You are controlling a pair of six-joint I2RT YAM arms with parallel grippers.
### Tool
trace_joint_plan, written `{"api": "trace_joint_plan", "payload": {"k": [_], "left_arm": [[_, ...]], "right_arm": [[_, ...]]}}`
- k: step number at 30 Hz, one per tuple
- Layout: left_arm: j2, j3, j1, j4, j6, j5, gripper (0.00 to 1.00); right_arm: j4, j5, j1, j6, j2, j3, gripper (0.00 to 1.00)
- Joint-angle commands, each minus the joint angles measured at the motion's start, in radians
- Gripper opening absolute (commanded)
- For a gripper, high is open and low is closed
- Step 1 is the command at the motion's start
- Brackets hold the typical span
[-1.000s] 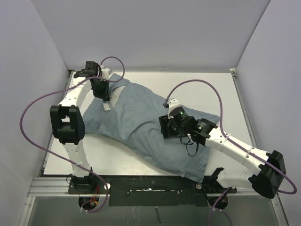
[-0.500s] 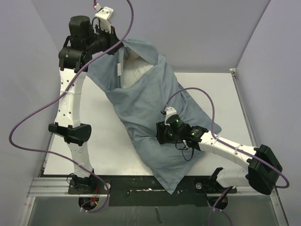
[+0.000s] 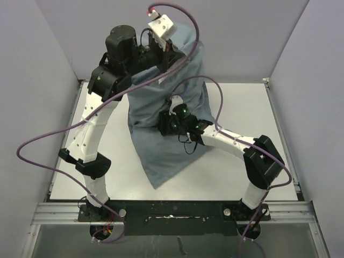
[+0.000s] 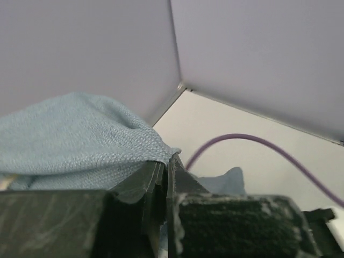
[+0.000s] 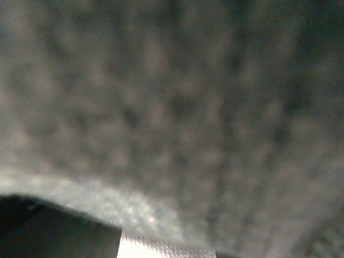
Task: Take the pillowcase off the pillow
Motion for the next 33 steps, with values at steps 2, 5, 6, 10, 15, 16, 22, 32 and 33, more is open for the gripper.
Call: {"api": "trace_joint_plan", "payload": {"k": [2, 5, 6, 10, 15, 16, 22, 32, 33], "left_arm": [[-0.19, 0.052, -0.132, 0.233, 0.154, -0.033, 0.0], [-0.243, -0.021, -0.145, 0.289, 0.174, -0.033, 0.0], [-0.259, -0.037, -0.146, 0.296, 0.178, -0.029, 0.0], [-0.285, -0.051, -0.15, 0.252, 0.197, -0.035, 0.0], [-0.363, -0.184, -0.15, 0.244, 0.219, -0.094, 0.0], [-0.387, -0.255, -0.15, 0.248, 0.223, -0.115, 0.0], [-0.512, -0.625, -0.15, 0.327, 0.263, -0.229, 0.0], [-0.473, -0.691, -0.025, 0.311, 0.225, -0.216, 0.0], [-0.469, -0.685, -0.016, 0.307, 0.218, -0.209, 0.0]], "right_arm": [[0.172, -0.052, -0.101, -0.041, 0.088, 0.247, 0.56], [0.249, -0.04, -0.124, -0.058, 0.106, 0.307, 0.58], [0.264, -0.035, -0.13, -0.072, 0.114, 0.335, 0.59], [0.246, -0.053, -0.155, -0.102, 0.153, 0.416, 0.63], [0.255, -0.107, -0.175, -0.069, 0.127, 0.328, 0.69], [0.262, -0.112, -0.171, -0.062, 0.108, 0.281, 0.71], [0.325, -0.099, -0.128, 0.02, -0.083, -0.088, 0.81], [0.104, 0.095, -0.056, 0.099, -0.717, -0.524, 0.88], [0.053, 0.124, -0.055, 0.094, -0.793, -0.528, 0.88]]}}
